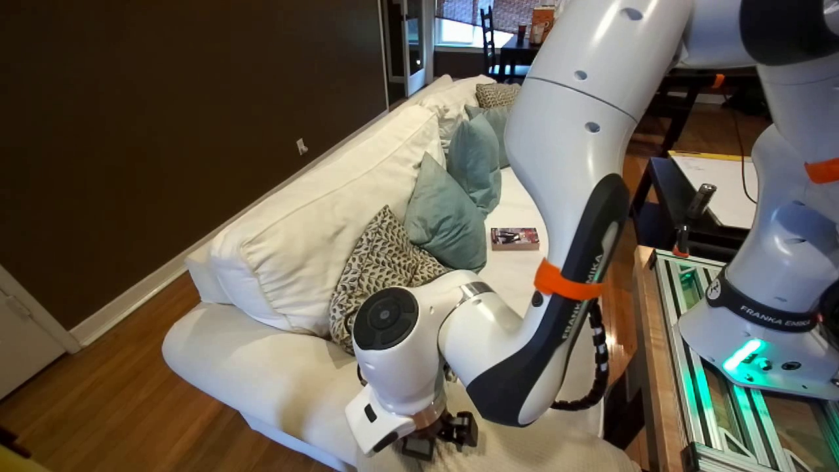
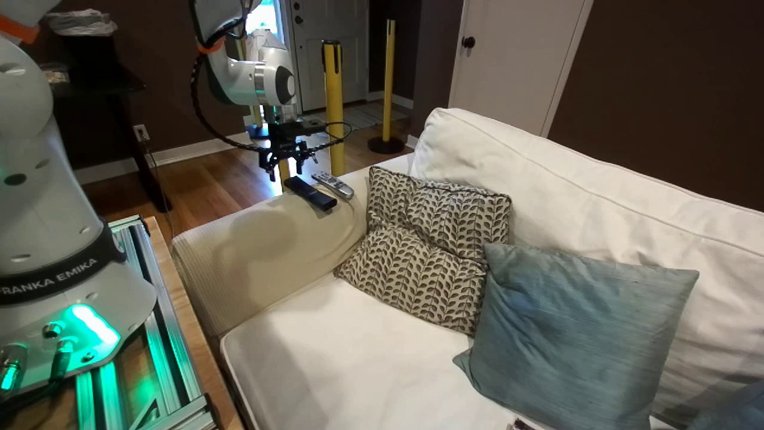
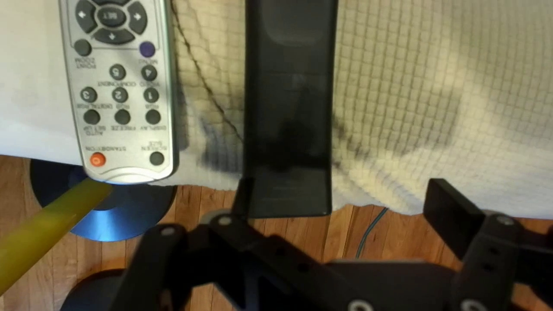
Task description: Put the remote upright
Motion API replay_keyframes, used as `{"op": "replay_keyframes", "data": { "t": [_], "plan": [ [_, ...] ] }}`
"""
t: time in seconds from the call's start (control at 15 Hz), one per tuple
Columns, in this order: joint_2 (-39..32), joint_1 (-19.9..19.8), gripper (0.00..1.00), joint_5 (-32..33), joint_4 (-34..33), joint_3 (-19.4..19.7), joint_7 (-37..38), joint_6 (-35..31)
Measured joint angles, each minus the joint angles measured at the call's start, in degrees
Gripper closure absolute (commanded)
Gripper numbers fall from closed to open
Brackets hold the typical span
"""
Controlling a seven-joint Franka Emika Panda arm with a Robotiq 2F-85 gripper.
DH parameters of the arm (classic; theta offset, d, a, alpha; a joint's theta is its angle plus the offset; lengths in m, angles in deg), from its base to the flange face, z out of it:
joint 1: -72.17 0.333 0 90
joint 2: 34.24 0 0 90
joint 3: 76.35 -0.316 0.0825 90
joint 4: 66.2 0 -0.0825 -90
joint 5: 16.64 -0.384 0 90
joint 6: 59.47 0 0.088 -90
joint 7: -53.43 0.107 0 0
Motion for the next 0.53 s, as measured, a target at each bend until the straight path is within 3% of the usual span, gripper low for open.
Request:
{"op": "replay_keyframes", "data": {
  "t": [0.53],
  "plan": [
    [-4.4, 0.4, 0.0, 1.4, -3.6, 0.5, 0.0, -0.1]
  ]
}}
